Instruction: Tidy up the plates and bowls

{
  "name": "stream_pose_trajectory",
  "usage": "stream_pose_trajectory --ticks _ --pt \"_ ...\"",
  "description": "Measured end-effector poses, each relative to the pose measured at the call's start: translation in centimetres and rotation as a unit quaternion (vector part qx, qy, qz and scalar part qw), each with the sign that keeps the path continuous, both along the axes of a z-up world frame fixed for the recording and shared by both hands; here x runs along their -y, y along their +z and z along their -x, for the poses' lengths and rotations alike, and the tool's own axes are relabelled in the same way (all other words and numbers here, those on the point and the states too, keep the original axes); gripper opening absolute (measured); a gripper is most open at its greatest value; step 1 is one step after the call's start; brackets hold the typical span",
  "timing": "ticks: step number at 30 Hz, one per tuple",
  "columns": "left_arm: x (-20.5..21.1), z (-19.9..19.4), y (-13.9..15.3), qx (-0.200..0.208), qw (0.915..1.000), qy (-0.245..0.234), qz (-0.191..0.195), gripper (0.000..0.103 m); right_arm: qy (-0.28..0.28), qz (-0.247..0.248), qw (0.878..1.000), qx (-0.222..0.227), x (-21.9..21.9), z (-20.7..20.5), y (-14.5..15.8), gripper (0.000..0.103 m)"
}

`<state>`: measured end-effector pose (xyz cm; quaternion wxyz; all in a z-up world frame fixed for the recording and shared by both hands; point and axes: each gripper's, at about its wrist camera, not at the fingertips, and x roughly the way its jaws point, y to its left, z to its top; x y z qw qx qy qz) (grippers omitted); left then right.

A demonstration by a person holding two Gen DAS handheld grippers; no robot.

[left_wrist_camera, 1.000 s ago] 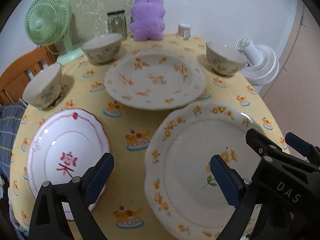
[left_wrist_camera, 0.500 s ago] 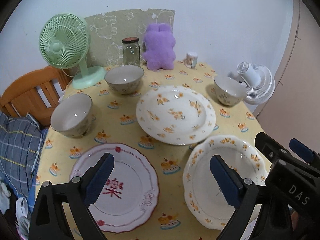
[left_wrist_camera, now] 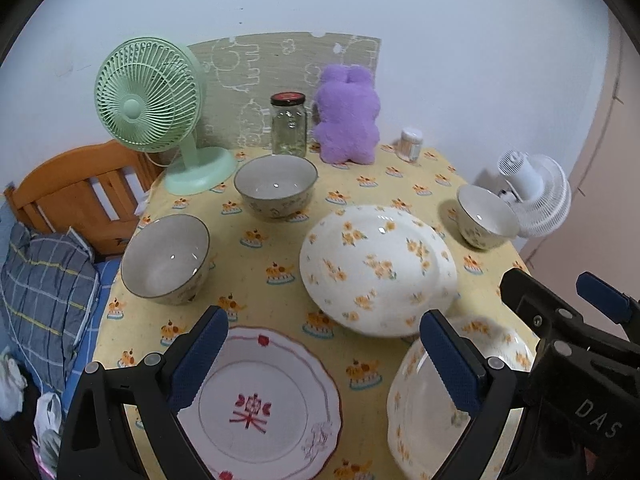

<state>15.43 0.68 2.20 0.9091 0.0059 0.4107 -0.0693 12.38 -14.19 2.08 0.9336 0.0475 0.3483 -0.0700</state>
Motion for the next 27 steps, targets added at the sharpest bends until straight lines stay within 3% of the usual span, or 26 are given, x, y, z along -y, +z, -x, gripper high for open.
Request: stream_pose_trajectory --ticks 15,27 --pt "3.2 -8.0 -4.0 -0.017 0.9945 0.1 -0.027 0.097 0.082 -0.011 0.996 -0.037 3.0 -11.8 -3.0 0.09" --pt "5.1 -12.7 -9.5 -0.073 0.9852 0.147 -0.049 0.093 0.095 -0.014 0.99 -0.099 4.5 -18.8 -8.5 0.087"
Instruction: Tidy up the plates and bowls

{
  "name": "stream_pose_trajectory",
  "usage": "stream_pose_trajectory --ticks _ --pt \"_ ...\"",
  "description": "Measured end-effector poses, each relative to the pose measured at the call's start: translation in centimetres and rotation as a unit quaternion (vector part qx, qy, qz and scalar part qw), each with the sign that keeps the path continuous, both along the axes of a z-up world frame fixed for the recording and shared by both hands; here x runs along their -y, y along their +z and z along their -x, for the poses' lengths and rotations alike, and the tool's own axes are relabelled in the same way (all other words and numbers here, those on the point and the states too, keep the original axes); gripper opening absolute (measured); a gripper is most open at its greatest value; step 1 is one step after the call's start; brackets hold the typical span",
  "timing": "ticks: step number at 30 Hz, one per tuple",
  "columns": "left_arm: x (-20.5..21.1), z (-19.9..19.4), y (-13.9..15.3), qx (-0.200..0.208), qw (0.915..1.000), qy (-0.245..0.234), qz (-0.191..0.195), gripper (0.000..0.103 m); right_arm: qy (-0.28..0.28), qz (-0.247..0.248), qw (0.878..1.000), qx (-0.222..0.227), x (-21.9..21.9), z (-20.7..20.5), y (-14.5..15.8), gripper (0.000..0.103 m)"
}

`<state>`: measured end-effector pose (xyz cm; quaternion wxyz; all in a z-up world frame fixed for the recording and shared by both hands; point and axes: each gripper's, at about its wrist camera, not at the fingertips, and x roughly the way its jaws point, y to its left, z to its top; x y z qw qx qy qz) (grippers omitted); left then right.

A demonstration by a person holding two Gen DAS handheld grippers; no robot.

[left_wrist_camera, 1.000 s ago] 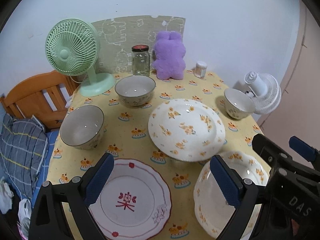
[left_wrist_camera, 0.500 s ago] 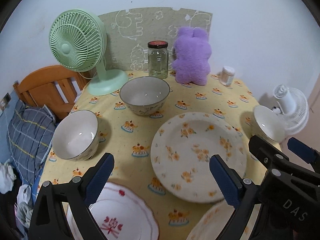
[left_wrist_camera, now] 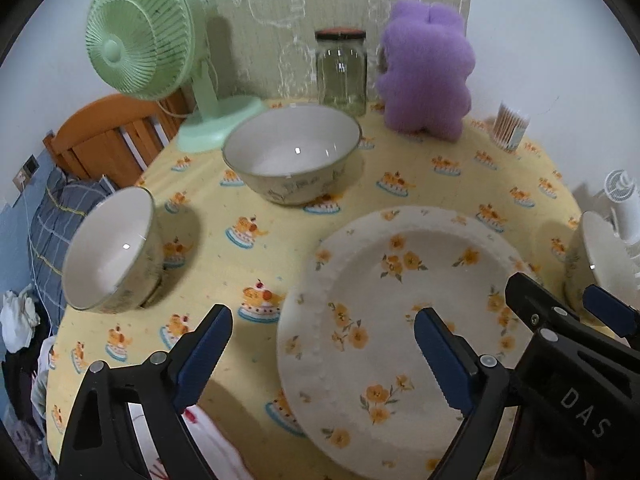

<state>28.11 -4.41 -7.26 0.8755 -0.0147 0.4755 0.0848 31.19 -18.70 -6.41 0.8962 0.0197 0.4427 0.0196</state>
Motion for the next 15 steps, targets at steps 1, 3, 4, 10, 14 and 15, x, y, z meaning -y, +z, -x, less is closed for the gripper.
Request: stream_pose_trajectory --ticks 1,3,4,10,14,15 --pt "0.1 -0.2 -0.4 -0.005 1.0 0.001 -0.001 0.092 -0.001 -0.001 1.0 -0.007 0.1 -0.4 -0.5 0.086" --pt "0.1 -0.7 -1.2 -0.013 0.9999 0.002 -0.005 0.092 -0.003 -0.004 1.0 -0.021 0.3 -1.0 -1.6 0.086" --pt "0.1 -0.9 -1.7 -0.018 0.9998 0.003 -0.007 0.092 -0.003 -0.005 1.0 -0.025 0.4 -1.2 -2.0 0.085" --pt "0.0 -1.8 -3.4 -0.035 0.9993 0.006 -0.01 0.087 -0.004 -0.008 0.999 -0.046 0.6 -2.3 -4.4 0.083" --pt "-0.1 -2.1 -4.0 -0.043 0.9991 0.002 -0.003 0.083 -0.003 -0.008 0.998 -0.058 0.6 -2.8 -5.2 0.081" --pt "0.0 -2.1 -3.9 -0.043 0.9991 0.0 -0.002 0.082 -0.003 -0.009 0.998 -0.059 0.6 -2.9 -5.4 0.081"
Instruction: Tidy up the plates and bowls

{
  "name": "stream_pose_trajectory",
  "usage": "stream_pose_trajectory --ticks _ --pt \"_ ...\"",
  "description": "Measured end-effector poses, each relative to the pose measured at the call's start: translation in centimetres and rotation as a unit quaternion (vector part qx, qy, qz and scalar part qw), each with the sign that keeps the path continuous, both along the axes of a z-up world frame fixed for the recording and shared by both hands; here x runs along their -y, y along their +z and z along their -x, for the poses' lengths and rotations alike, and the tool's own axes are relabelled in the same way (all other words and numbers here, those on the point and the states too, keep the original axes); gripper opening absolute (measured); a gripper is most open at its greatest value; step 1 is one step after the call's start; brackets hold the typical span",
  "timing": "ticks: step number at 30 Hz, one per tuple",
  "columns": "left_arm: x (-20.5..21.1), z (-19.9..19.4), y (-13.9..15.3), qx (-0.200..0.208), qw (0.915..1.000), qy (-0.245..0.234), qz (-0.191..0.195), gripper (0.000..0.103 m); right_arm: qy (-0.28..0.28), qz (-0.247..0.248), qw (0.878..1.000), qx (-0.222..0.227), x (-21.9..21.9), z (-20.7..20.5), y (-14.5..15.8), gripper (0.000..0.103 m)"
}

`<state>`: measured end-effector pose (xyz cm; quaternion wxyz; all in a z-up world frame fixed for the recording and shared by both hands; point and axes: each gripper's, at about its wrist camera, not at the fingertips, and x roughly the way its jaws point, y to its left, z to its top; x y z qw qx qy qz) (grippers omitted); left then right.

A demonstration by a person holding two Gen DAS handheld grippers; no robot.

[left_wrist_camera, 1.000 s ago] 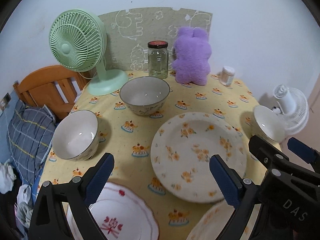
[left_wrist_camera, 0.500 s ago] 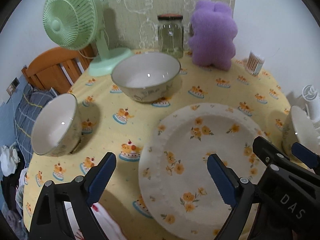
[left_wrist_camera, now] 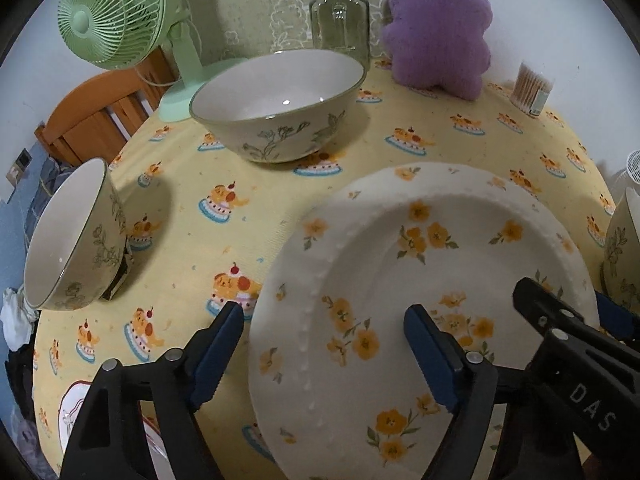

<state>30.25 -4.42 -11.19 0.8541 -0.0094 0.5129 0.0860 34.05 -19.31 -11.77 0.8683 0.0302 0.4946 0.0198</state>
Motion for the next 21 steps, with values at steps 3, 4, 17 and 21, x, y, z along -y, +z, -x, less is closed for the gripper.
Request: stream_pose_trajectory --ticks 3,4,17,21 --pt "0.2 -0.2 0.0 0.001 0.9999 -0.007 0.008 0.082 -0.002 -0.004 1.0 -0.001 0.0 -0.3 -0.2 0.081" --pt "0.3 -0.2 0.0 0.002 0.9999 -0.01 0.009 0.082 -0.003 -0.004 1.0 -0.001 0.0 -0.4 -0.2 0.081" --pt "0.1 -0.9 0.1 -0.004 0.9997 -0.018 0.016 0.083 -0.011 -0.003 1.0 -0.019 -0.7 -1.6 -0.8 0.076" --pt "0.1 -1.1 0.1 -0.009 0.9995 -0.025 0.02 0.082 -0.005 0.006 1.0 -0.021 -0.9 -1.6 -0.7 0.076"
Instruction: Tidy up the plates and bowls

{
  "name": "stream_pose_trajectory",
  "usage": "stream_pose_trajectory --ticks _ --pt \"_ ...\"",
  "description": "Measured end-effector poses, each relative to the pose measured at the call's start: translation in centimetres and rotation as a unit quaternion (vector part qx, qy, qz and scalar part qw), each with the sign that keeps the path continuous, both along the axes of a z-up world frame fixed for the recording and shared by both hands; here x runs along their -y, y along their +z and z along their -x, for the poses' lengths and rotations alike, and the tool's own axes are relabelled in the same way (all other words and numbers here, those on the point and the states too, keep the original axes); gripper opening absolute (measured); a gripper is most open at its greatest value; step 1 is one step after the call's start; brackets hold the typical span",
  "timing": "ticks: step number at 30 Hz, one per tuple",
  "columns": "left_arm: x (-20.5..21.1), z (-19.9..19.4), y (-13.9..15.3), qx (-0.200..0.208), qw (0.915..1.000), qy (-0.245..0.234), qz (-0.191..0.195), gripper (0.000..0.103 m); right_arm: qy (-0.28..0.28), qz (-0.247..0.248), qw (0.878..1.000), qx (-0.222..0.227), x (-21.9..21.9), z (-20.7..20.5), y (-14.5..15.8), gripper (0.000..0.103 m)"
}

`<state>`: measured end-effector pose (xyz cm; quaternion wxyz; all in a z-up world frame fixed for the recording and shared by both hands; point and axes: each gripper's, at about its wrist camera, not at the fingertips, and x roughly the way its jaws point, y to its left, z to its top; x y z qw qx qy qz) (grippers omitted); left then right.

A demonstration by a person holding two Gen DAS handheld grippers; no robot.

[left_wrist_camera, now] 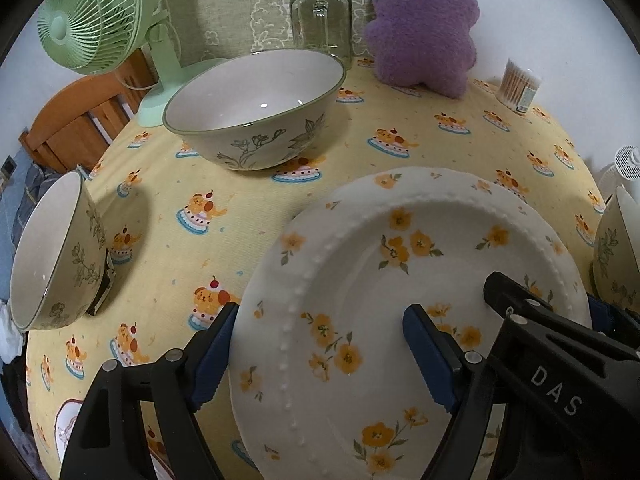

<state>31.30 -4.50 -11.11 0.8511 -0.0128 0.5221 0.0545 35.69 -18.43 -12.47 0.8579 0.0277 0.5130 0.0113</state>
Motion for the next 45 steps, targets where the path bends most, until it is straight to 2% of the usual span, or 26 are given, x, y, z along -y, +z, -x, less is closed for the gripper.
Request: stream_pose_trajectory --ticks 11,25,35,45 --pt "-0.7 -0.1 1.2 0.001 0.9999 0.005 0.009 0.082 0.011 0.002 1.0 0.004 -0.2 0.2 0.7 0.076" --pt "-1.1 1.9 5.5 0.031 0.9994 -0.008 0.012 0.082 0.005 -0.008 0.999 0.037 -0.4 2.7 5.0 0.076" --pt "-1.4 5.2 8.4 0.057 0.9964 -0.057 0.024 0.082 -0.027 0.006 0.998 0.058 -0.4 7.2 8.5 0.076" --pt "-2.4 9.6 9.5 0.062 0.9922 -0.1 0.041 0.082 -0.052 0.02 0.997 0.062 -1.0 12.8 9.9 0.076"
